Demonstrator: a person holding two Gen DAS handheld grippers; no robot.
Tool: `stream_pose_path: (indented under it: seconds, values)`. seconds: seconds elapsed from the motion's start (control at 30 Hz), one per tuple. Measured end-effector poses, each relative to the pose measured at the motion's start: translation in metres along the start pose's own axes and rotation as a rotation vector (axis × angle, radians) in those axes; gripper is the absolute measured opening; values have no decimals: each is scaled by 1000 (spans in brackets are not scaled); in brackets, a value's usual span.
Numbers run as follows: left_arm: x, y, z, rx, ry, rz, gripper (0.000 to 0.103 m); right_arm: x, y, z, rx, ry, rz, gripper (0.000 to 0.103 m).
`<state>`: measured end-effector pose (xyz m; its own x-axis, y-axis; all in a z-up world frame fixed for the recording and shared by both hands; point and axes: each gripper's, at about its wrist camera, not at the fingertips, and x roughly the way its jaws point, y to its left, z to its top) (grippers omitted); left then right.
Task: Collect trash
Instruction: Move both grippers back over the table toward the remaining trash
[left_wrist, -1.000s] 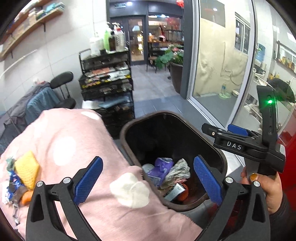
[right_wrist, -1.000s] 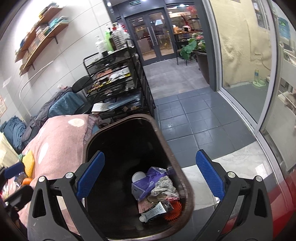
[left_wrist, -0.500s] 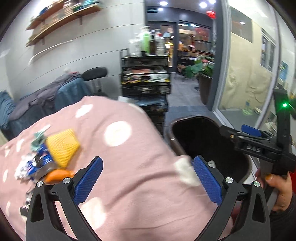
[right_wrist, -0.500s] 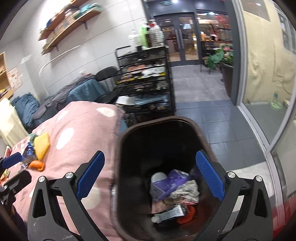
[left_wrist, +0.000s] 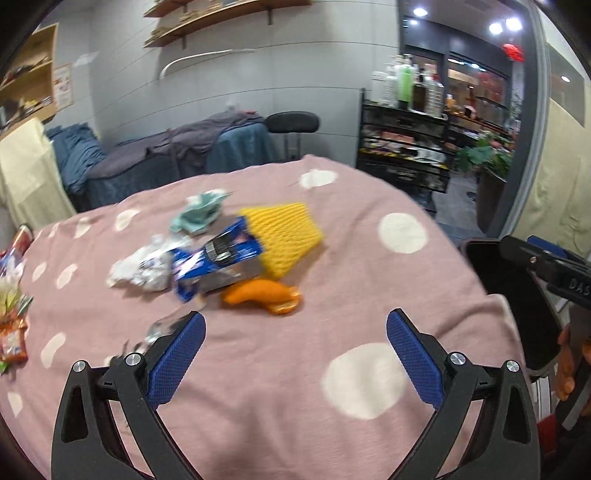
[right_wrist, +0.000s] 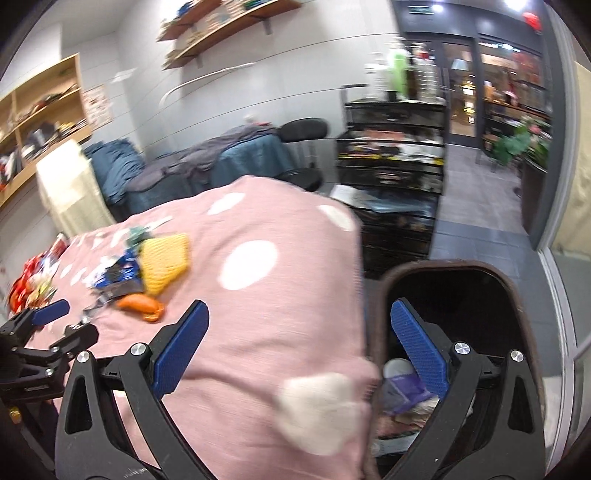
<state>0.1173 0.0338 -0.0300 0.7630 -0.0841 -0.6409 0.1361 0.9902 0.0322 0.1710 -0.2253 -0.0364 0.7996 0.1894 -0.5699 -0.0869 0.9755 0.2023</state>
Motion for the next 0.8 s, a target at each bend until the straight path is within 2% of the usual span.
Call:
stream_pose_path:
  seconds: [0.27, 0.47, 0.63, 0.8]
  values:
    - [-4, 61, -20, -85, 36, 90, 97, 31, 73, 7, -121, 93, 122, 97]
    - [-2, 94, -18, -114, 40, 127, 97, 47, 116, 6, -203, 127, 193, 97]
    - [12, 115, -14, -116, 79, 116, 96, 65, 141, 13, -234, 166, 259, 97]
    - [27, 114, -13, -58, 121, 102, 95, 73, 158, 19, -273, 158, 274, 97]
